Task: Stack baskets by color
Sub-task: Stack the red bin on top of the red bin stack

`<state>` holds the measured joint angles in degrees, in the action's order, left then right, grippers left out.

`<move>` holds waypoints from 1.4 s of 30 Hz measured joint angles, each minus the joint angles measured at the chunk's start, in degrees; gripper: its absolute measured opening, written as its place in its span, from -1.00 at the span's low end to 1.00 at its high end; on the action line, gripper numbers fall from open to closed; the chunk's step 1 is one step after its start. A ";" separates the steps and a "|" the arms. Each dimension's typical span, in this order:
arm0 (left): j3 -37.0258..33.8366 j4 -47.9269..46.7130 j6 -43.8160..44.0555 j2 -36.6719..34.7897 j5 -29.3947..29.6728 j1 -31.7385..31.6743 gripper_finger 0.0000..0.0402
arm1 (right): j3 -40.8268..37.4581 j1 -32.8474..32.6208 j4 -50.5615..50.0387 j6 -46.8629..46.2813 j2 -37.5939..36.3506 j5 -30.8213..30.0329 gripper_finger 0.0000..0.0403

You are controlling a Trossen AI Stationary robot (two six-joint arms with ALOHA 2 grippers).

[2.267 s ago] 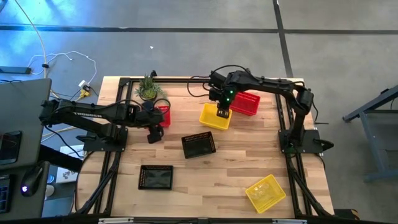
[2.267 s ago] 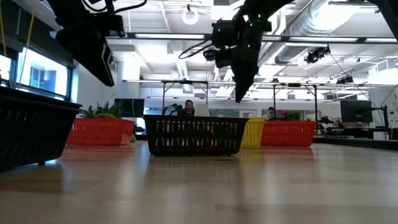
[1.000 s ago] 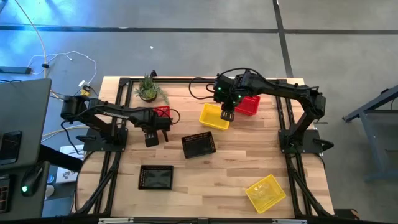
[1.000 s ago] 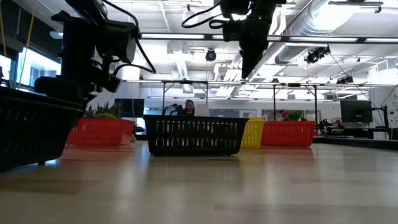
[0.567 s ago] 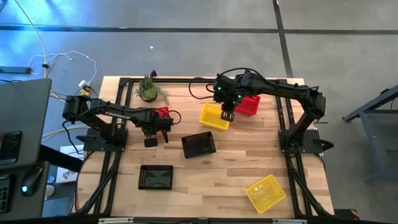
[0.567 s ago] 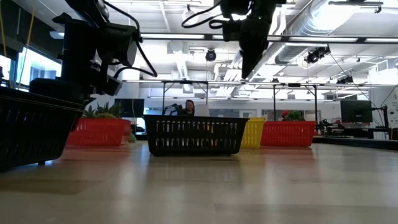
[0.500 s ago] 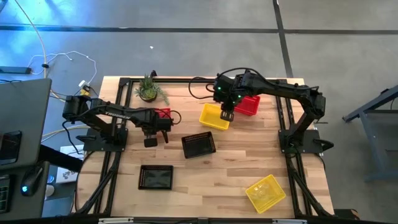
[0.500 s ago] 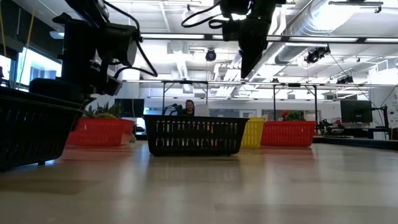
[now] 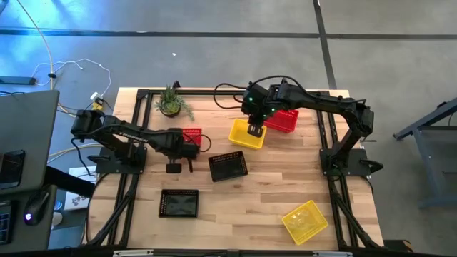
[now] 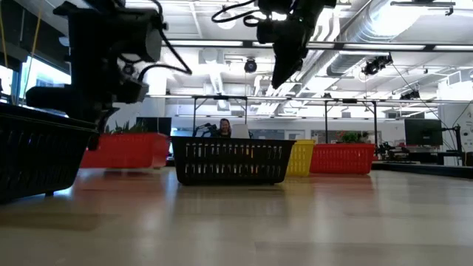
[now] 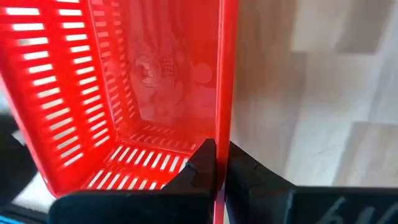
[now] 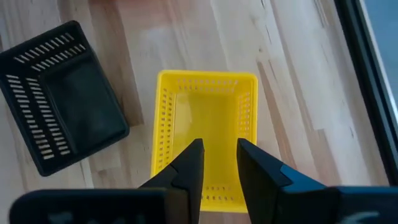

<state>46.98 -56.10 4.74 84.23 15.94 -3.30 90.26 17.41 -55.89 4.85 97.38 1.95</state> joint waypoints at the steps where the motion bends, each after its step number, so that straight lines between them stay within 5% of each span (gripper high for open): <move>1: 0.65 -0.01 -0.02 0.00 0.19 0.73 -1.00 | 0.00 -0.13 0.51 0.10 0.00 -0.06 -0.56; 11: 7.97 0.00 -5.01 0.00 2.81 6.24 -1.00 | -0.02 -0.98 15.01 -2.49 0.02 0.10 -0.27; 21: 13.16 0.06 -9.51 0.00 6.54 8.22 -1.00 | 0.00 -0.98 25.48 -4.67 0.02 1.77 -0.24; 42: 16.81 -0.35 -19.13 0.00 8.72 7.01 -1.00 | 18.86 -4.39 6.38 -6.51 11.34 3.07 -0.24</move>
<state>63.79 -56.44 -14.40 84.23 24.65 3.72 109.12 13.02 -49.52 -1.66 108.72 5.02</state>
